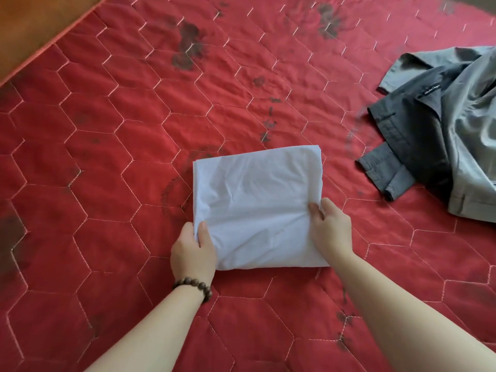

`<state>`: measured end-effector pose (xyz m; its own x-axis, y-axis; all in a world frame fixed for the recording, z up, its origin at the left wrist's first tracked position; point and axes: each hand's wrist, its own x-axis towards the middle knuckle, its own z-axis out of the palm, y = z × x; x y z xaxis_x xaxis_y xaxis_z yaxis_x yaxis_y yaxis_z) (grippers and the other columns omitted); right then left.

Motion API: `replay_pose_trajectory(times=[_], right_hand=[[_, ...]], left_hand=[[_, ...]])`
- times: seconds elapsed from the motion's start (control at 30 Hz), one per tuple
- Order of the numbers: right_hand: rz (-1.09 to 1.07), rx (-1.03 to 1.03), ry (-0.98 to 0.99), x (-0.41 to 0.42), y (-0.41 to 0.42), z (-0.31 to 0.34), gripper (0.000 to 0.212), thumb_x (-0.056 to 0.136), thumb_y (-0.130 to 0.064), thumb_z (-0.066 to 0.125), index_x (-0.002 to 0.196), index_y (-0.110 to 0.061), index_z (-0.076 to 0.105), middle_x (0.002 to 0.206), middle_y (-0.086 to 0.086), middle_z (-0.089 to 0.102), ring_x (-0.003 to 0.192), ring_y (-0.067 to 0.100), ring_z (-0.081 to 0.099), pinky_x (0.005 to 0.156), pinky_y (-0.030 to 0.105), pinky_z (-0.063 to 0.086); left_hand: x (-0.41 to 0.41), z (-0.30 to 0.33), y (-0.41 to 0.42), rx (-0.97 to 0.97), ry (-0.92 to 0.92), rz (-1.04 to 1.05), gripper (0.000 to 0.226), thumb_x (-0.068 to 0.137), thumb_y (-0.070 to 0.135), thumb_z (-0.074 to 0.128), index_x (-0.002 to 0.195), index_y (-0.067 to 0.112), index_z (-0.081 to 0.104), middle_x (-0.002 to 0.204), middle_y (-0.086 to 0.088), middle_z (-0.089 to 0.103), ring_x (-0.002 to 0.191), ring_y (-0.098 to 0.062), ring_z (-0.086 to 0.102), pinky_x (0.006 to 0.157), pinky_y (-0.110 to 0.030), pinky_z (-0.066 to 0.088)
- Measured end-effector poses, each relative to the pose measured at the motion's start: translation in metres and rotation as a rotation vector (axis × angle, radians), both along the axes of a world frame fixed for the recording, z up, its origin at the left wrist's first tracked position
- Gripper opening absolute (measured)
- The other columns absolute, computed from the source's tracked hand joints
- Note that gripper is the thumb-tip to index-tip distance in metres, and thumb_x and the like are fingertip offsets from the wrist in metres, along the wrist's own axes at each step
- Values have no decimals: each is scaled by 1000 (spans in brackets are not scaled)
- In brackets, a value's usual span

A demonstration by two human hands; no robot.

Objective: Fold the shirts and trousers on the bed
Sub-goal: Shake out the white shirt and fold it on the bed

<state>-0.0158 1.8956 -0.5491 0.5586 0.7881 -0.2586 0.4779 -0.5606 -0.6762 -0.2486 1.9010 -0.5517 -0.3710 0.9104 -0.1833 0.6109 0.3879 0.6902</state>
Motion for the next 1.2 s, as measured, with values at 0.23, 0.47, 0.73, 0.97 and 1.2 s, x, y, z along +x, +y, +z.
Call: replay_pose_trajectory(times=[0.23, 0.47, 0.73, 0.97, 1.2], right_hand=[[-48, -43, -3, 1, -4, 2, 40, 95, -28, 52, 66, -12, 29, 59, -1, 36, 58, 18, 29, 52, 35, 23], [76, -14, -200, -18, -22, 15, 45, 94, -42, 52, 130, -17, 42, 121, -2, 55, 96, 22, 56, 72, 31, 34], [84, -21, -98, -20, -38, -4, 34, 98, -29, 49, 130, -18, 47, 125, 5, 57, 103, 30, 58, 76, 34, 40], [597, 322, -602, -50, -38, -13, 39, 90, -24, 49, 122, -6, 61, 136, 15, 52, 123, 31, 48, 102, 47, 36], [952, 8, -710, -21, -10, -39, 56, 96, -51, 32, 147, -30, 35, 157, -3, 26, 147, 20, 17, 116, 57, 9]], left_hand=[[-8, -4, -14, -78, 65, -21, 40, 94, 26, 53, 61, 15, 33, 50, -2, 40, 49, -23, 38, 48, -32, 22], [-10, 10, -11, -66, -54, -44, 32, 88, 35, 60, 73, 8, 50, 61, -4, 56, 60, -22, 53, 55, -34, 38], [-9, 3, -18, -134, 141, 26, 23, 94, 27, 55, 85, 6, 50, 72, -11, 58, 75, -37, 56, 59, -34, 32], [16, 5, -22, 283, 466, -717, 36, 83, 32, 48, 109, 14, 65, 126, -9, 57, 124, -30, 46, 99, -50, 36], [27, -27, -20, -132, 709, -826, 68, 87, 66, 14, 150, 42, 8, 161, 1, 2, 145, -43, -5, 106, -72, 7]])
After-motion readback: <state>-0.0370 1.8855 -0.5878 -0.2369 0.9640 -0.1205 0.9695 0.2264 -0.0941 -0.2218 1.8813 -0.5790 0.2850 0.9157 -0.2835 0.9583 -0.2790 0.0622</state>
